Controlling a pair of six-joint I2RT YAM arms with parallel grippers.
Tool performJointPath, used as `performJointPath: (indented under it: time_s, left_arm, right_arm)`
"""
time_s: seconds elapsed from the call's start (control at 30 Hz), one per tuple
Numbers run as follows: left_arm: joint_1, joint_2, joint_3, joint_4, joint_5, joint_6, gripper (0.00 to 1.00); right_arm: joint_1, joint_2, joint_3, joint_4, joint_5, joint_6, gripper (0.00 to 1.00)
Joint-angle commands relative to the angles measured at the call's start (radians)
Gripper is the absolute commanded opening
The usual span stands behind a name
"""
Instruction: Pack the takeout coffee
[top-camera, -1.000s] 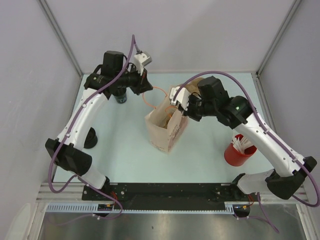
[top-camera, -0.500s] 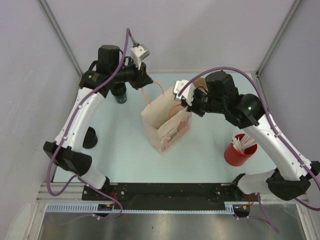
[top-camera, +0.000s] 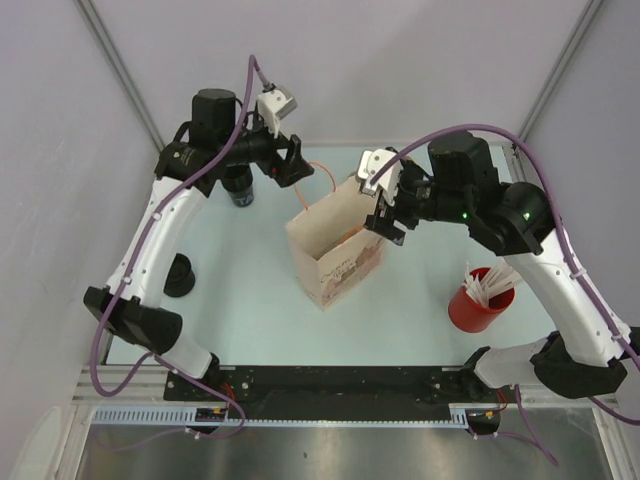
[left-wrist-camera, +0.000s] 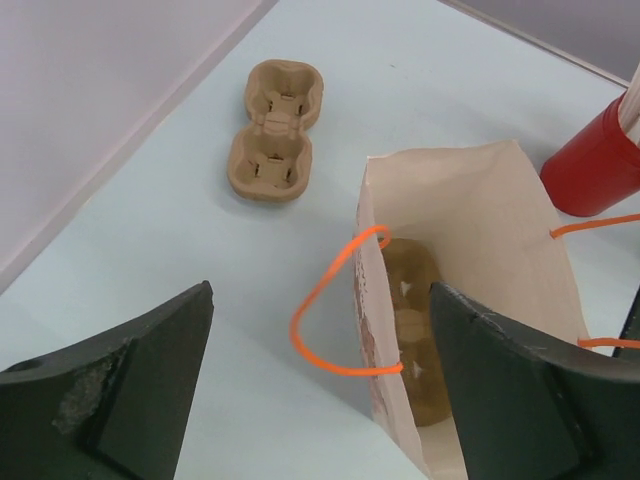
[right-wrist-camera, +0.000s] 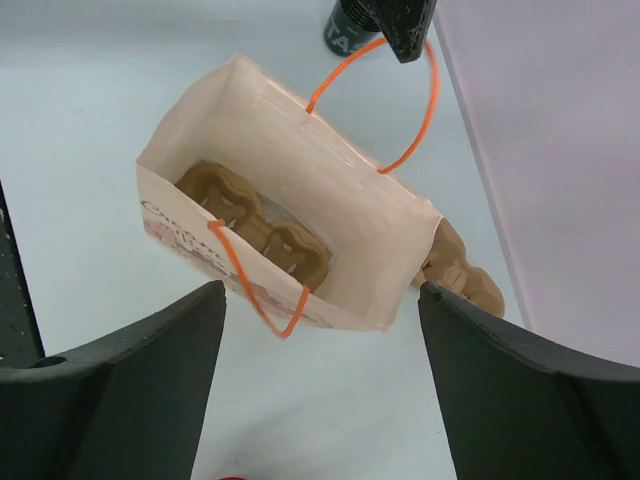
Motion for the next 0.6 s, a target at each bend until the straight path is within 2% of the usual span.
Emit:
performJointPath:
  time_s: [0.0,0.03,0.27,0.57]
  left_arm:
    - [0.014,-0.084,0.027,0.047,-0.021,-0.010,0.96]
    - [0.019,-0.100,0.021,0.048,-0.023,-0.012,0.99]
    - [0.107,-0.166,-0.036,0.091,0.003,-0.048,0.99]
    - [0.172,-0.262,-0.174,0.156,0.000,-0.062,0.99]
  right_arm:
    - [-0.003,0.070,0.083,-0.039,-0.020,0.056,0.85]
    - [-0.004,0.087,0.102,-0.054,-0.010,0.068,0.86]
    - [-0.020,0.266,0.319,-0.186,-0.007,0.139,0.89]
    - [-0.023,0.341,0.364,-0.234,-0.012,0.181,0.90]
